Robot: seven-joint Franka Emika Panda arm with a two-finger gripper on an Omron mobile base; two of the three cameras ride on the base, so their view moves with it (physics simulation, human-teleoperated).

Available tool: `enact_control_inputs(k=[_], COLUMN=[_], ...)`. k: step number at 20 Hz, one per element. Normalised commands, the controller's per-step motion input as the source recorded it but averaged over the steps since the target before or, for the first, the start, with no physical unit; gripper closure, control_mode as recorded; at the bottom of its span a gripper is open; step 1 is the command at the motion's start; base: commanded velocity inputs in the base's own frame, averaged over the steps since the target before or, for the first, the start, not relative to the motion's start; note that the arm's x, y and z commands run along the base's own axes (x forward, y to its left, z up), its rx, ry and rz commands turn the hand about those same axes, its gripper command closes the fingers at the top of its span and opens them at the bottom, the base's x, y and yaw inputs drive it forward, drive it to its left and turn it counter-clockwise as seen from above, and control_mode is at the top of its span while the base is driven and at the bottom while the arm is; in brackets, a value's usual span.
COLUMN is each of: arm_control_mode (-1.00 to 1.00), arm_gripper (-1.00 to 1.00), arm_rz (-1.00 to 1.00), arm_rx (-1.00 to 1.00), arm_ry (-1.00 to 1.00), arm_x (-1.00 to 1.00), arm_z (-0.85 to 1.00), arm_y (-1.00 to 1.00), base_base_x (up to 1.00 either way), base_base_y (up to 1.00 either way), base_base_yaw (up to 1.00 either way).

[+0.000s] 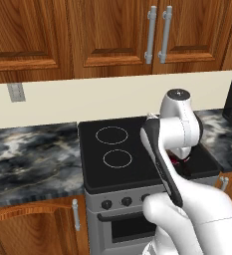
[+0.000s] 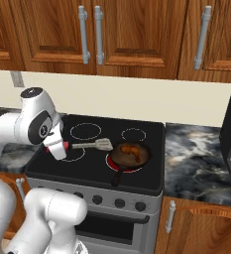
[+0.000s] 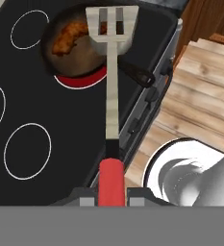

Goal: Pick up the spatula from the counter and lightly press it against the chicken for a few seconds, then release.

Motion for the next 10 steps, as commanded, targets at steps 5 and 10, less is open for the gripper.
enact_control_inputs(k=[5,10], arm_control_mode=[-1.00,-1.00], arm_gripper=[1.00,1.00], arm_rz=[-0.05,-0.02], arm_rx=[0.00,0.00], arm_ry=[0.00,-0.01], arm_x=[0.37,0.28], arm_z=[-0.07,0.00], arm_y=[0.00,0.00], base_base_x=[0.00,0.00], base_base_y=[0.00,0.00], base_base_yaw=[0.00,0.00])
